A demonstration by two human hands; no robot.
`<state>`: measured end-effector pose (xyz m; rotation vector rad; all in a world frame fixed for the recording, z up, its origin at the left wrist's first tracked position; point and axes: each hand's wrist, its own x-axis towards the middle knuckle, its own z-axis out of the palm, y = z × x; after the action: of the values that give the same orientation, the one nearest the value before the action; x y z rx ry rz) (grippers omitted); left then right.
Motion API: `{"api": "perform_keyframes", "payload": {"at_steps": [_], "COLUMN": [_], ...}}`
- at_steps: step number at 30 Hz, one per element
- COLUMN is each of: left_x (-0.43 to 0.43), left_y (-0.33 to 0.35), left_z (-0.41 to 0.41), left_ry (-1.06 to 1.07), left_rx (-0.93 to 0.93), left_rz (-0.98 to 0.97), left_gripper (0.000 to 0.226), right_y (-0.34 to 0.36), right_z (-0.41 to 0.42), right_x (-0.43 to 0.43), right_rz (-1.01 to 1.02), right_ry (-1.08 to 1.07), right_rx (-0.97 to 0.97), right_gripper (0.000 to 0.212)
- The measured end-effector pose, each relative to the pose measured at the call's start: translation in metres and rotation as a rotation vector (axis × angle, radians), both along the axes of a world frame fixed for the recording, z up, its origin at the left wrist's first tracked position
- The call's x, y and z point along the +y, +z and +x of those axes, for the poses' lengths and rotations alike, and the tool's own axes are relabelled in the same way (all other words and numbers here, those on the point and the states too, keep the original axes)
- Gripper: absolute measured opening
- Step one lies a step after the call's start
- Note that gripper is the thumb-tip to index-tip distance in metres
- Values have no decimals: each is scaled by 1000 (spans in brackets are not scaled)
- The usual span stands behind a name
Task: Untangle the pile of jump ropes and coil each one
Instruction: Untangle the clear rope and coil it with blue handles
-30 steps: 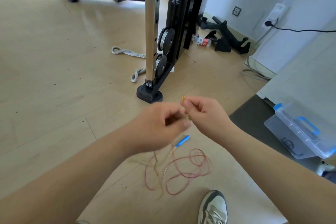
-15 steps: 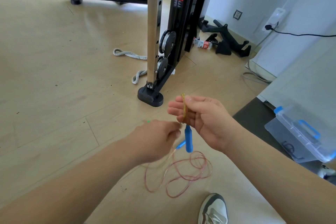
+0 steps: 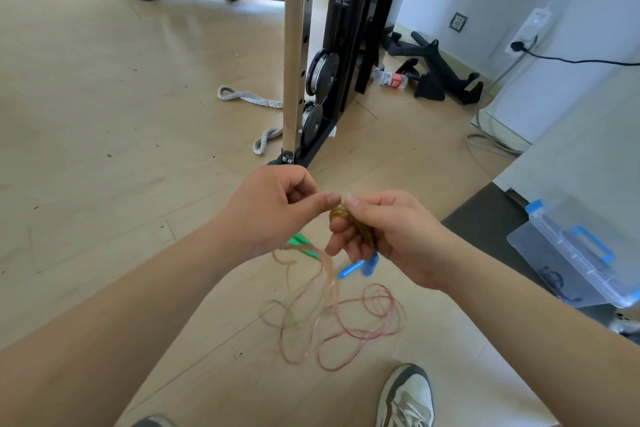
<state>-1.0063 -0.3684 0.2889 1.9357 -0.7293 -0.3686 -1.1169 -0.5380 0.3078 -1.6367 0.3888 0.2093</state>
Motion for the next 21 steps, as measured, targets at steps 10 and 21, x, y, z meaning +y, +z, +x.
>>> {"api": "perform_keyframes", "payload": {"at_steps": [10,21], "left_x": [-4,-18], "left_y": [-26,-6], "left_z": [-12,-36], "left_ry": [-298,-374], "left_rx": [-96,-271], "left_rz": [512,503], "left_gripper": [16,24], "right_y": [5,-6], "right_z": [1,-5], "right_x": [4,-20], "right_rz": [293,-344], "right_ry": [-313,-189], "right_rx": [17,26], "right_gripper": [32,25]}}
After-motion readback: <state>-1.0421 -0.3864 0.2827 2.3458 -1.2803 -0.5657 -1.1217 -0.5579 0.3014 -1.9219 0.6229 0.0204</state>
